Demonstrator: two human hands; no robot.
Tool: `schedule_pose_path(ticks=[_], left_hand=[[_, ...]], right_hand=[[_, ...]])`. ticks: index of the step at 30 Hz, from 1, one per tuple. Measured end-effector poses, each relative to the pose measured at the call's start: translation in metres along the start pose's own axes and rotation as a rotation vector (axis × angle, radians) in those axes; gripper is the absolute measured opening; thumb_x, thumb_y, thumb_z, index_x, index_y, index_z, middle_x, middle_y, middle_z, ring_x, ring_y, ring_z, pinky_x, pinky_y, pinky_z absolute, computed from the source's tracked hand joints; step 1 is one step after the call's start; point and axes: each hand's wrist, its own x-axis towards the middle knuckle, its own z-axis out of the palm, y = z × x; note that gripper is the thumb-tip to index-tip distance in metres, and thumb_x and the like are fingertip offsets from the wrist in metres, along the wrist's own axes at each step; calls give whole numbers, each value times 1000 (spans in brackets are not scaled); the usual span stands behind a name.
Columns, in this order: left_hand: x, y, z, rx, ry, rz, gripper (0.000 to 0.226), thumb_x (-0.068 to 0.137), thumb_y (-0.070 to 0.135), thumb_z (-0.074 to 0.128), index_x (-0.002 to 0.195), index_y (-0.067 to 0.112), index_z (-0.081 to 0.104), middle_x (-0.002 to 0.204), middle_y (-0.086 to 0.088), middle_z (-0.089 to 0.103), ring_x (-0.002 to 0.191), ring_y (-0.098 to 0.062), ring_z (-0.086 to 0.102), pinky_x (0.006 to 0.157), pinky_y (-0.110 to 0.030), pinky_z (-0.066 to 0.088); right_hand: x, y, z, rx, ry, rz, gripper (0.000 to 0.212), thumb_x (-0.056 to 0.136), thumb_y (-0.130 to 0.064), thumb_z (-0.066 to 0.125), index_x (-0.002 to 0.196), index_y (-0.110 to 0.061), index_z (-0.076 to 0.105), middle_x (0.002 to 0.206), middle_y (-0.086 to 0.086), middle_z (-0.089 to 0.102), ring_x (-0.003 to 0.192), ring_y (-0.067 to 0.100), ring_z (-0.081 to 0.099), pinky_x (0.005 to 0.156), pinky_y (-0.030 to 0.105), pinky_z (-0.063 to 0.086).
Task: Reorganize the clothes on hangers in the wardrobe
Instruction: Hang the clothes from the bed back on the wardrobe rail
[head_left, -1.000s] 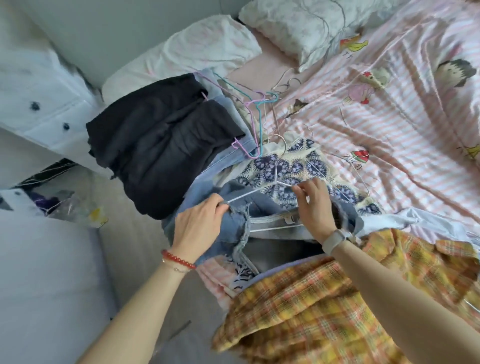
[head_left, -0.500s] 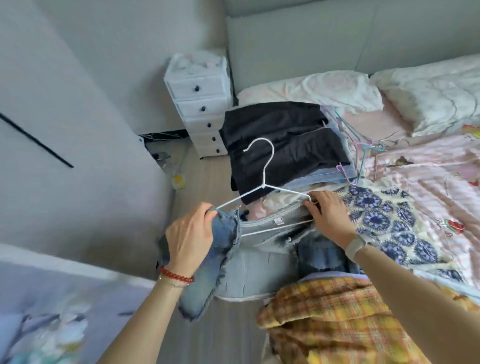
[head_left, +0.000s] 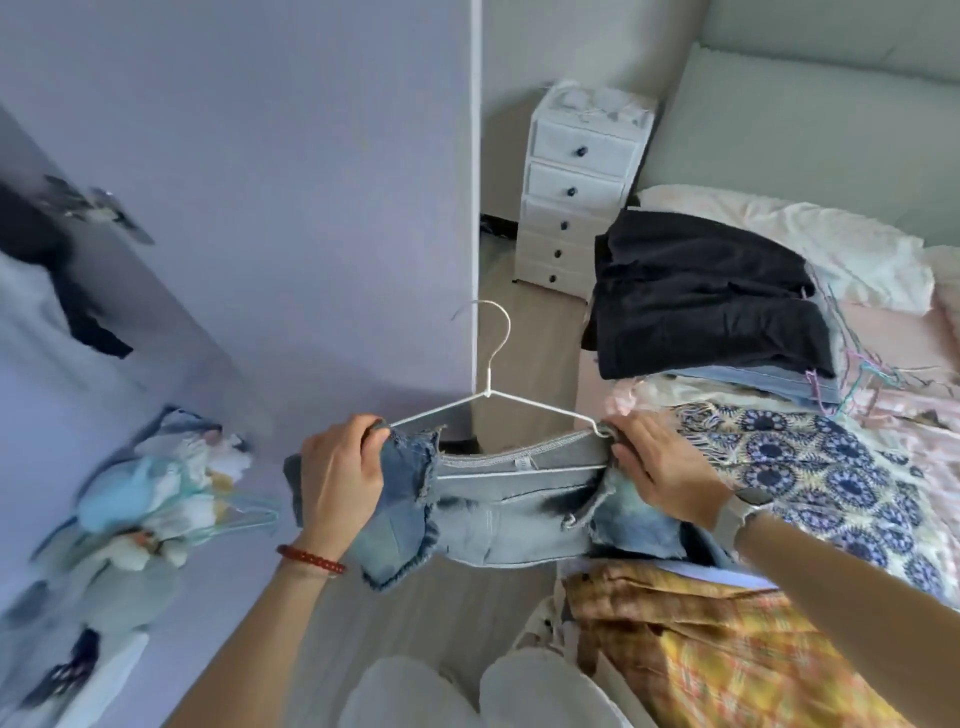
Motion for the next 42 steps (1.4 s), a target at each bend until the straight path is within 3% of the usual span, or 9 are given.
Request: schedule_pose_path(ticks=[4, 6, 8, 12, 21, 27, 32, 37, 42], left_hand=[[-25, -50, -38, 101, 140, -130, 4, 83, -4, 60, 80, -3, 62, 66, -18, 60, 66, -35, 56, 72, -40, 36], [-37, -73, -57, 165, 176, -207, 7, 85, -1, 56, 83, -2, 63, 74, -22, 62, 76, -38, 56, 73, -40, 30], [-46, -95, -79, 186, 203, -316, 11, 88, 1, 54, 89, -2, 64, 83, -23, 64, 86, -41, 54, 76, -41, 27], [-67, -132, -125, 278, 292, -425, 16, 89, 5, 51, 94, 3, 66, 87, -21, 64, 89, -39, 51, 78, -41, 26], [-119, -172, -209, 323, 489, -494, 28, 89, 18, 41, 94, 6, 66, 83, -12, 65, 87, -35, 50, 81, -41, 29], [-118, -183, -240, 290, 660, -557, 18, 86, 7, 48, 87, 5, 66, 77, -10, 64, 84, -33, 50, 77, -24, 15], [-111, -203, -262, 313, 728, -596, 21, 87, 11, 46, 82, 4, 65, 74, -7, 61, 81, -30, 46, 86, -31, 19], [-84, -225, -292, 282, 830, -675, 18, 92, 3, 50, 77, 2, 60, 74, -1, 53, 79, -29, 48, 107, -49, 18], [-38, -234, -314, 368, 884, -693, 12, 91, 3, 52, 90, 0, 63, 88, -15, 63, 93, -38, 52, 104, -59, 22]], right_hand=[[17, -69, 22, 71, 52, -189, 44, 98, -36, 27, 102, -7, 59, 82, 10, 66, 66, 22, 62, 62, 22, 45], [27, -102, 35, 153, 86, -223, 50, 98, -40, 25, 97, -6, 62, 78, 9, 65, 65, 22, 63, 62, 22, 44], [42, -132, 48, 256, 105, -199, 44, 96, -33, 34, 93, -2, 65, 81, 10, 65, 72, 28, 64, 64, 34, 52], [84, -190, 65, 331, 124, -234, 18, 84, -11, 53, 87, -1, 68, 82, 12, 67, 76, 34, 61, 70, 45, 49], [151, -311, 77, 541, 39, -461, 12, 88, -4, 57, 90, -2, 69, 82, 10, 68, 75, 30, 61, 71, 38, 49], [193, -362, 82, 300, -37, -761, 26, 93, -25, 50, 106, -10, 67, 79, 11, 66, 76, 32, 61, 66, 35, 47], [229, -367, 96, 8, -259, -967, 43, 98, -21, 37, 140, -21, 34, 100, 9, 53, 90, 26, 53, 75, 34, 44], [266, -403, 83, 244, -191, -1011, 28, 96, -28, 42, 106, -5, 53, 92, 11, 61, 81, 31, 59, 72, 37, 45], [301, -430, 67, 310, 10, -1033, 19, 89, -22, 58, 89, -3, 60, 75, 11, 65, 62, 33, 60, 54, 32, 44]])
